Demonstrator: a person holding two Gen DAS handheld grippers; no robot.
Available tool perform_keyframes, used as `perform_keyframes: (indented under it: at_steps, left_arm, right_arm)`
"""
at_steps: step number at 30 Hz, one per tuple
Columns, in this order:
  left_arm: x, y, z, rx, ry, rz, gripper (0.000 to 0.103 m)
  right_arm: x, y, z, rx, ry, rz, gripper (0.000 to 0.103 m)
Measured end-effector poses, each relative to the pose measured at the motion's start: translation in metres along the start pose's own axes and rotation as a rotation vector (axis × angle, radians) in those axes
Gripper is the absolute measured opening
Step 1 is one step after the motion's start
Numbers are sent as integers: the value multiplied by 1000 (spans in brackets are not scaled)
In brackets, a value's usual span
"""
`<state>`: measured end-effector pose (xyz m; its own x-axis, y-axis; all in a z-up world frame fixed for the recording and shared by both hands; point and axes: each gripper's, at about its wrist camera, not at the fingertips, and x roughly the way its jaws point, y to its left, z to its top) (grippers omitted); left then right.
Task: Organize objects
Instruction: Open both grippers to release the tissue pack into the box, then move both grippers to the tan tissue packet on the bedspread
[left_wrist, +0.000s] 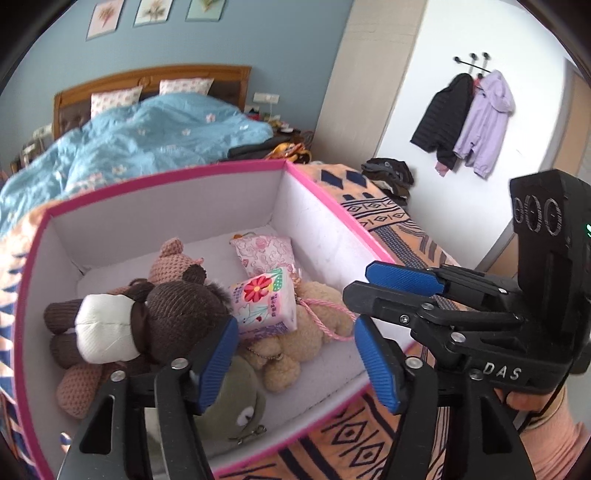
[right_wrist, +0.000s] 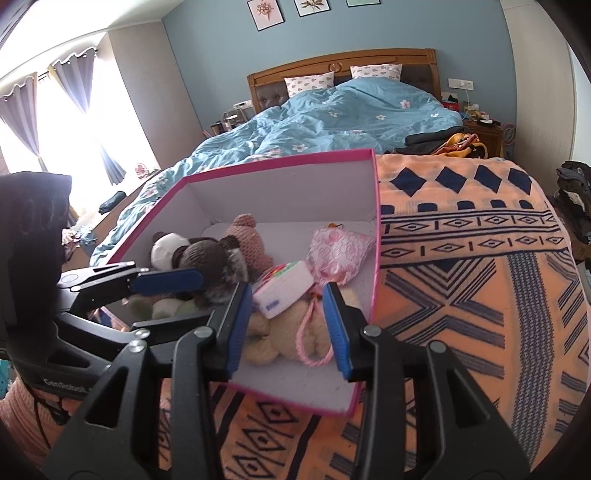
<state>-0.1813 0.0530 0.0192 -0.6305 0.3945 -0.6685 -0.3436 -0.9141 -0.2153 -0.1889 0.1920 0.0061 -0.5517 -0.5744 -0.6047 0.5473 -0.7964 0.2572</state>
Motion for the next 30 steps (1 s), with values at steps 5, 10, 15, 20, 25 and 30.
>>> perform_keyframes:
  at_steps: [5, 10, 15, 20, 25, 30]
  left_arm:
    - [-29, -11, -11, 53, -62, 7, 79]
    - [-67, -15, -28, 92, -126, 21, 84]
    - [-96, -4, -51, 63, -166, 41, 88]
    - [-109, 5, -77, 29, -172, 93, 95]
    - [-108, 9, -107, 8, -138, 108, 101]
    - [-95, 25, -130, -6, -53, 114, 101]
  right_arm:
    - [-19, 8, -10, 2, -31, 57, 43]
    - [-39, 21, -23, -10, -46, 136, 44]
    - [-52, 34, -40, -17, -47, 206, 45]
    - [-58, 44, -58, -10, -31, 256, 45]
    - [-49, 55, -79, 10, 28, 307, 45]
    - [-34, 63, -101, 31, 107, 359, 45]
